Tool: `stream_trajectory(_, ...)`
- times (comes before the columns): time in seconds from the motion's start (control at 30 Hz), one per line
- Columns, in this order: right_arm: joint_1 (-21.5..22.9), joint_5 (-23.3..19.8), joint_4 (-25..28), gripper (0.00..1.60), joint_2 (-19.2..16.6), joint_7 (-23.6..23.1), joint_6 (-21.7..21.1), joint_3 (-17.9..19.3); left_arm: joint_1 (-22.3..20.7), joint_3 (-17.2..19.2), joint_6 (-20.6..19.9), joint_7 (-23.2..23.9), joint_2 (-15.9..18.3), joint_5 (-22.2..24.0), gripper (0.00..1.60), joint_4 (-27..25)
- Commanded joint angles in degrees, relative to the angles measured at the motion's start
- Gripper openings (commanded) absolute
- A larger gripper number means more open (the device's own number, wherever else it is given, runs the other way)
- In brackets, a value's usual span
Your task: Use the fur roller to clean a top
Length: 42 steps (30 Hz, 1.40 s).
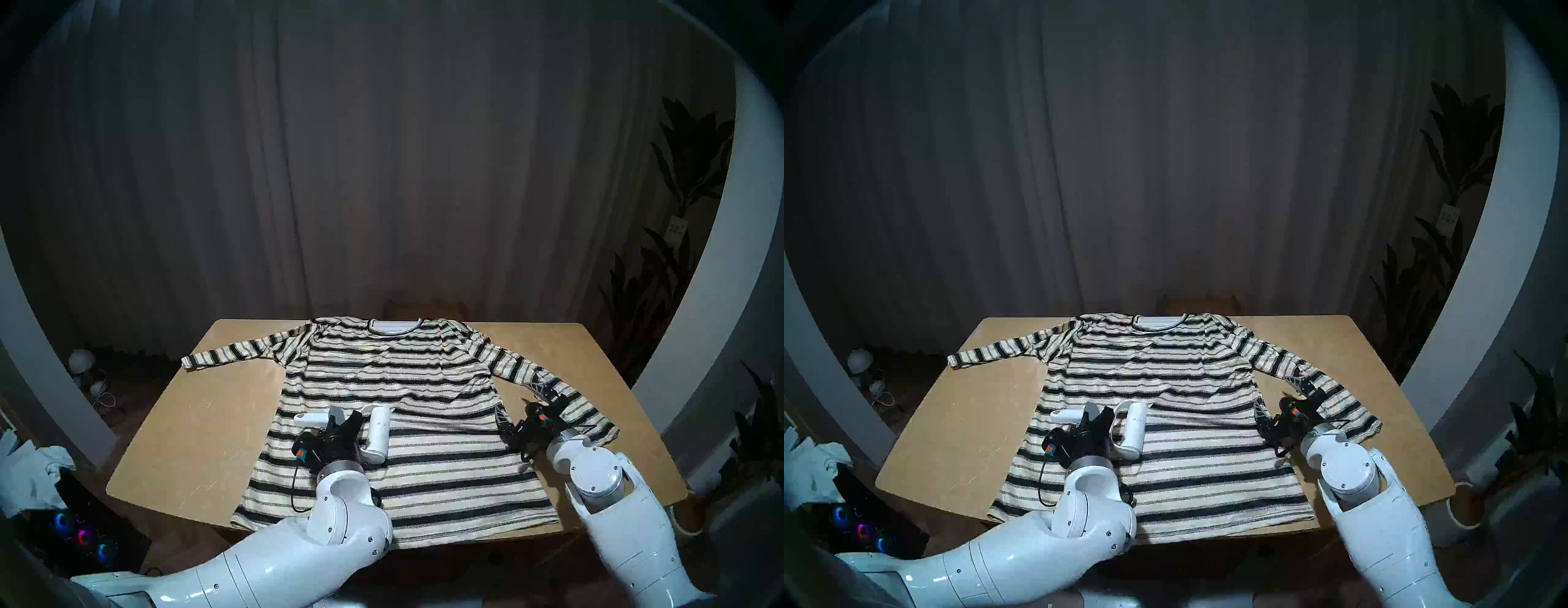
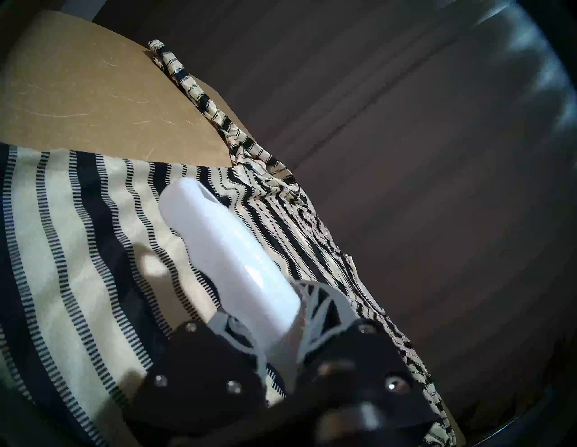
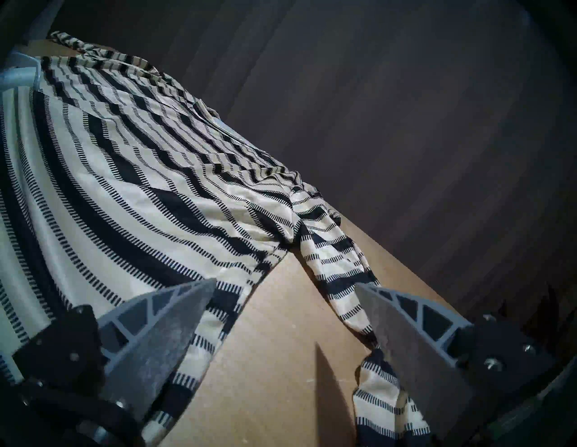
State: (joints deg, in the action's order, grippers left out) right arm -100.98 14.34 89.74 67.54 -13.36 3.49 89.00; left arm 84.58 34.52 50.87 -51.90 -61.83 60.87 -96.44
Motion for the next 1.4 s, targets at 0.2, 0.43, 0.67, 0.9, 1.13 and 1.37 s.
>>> stream_trajectory(0.2,-2.5,0.6,-2.4,1.6,-0.7,-0.3,-1.3,-0.3,4.2,1.4,1.0,-2.8,4.1,0.8,0.0,1.3)
stream_trajectory(0.43,-2.7,0.3,-2.4,1.6,-0.7,-0.1,-1.3,-0.2,4.4,2.7,0.9,-2.4,5.3,1.2,0.0,1.6)
stream_trajectory(0.67,-3.1,0.1,-2.2,1.6,-0.8,0.1,-1.4,0.0,5.1,3.4,0.4,-2.1,6.6,1.5,0.0,1.9)
stream_trajectory(0.9,-3.3,-0.1,-2.2,1.6,-0.8,0.3,-1.3,0.2,6.2,4.2,0.6,-1.9,8.2,2.0,0.0,1.8)
stream_trajectory(1.13,-3.3,-0.1,-2.5,1.6,-0.8,0.4,-1.1,0.2,7.5,5.2,1.3,-2.3,10.0,2.4,0.0,1.5)
stream_trajectory(1.37,-3.3,-0.2,-2.6,1.6,-0.8,0.4,-1.1,0.2,8.1,6.3,1.6,-2.0,11.8,2.8,0.0,0.9)
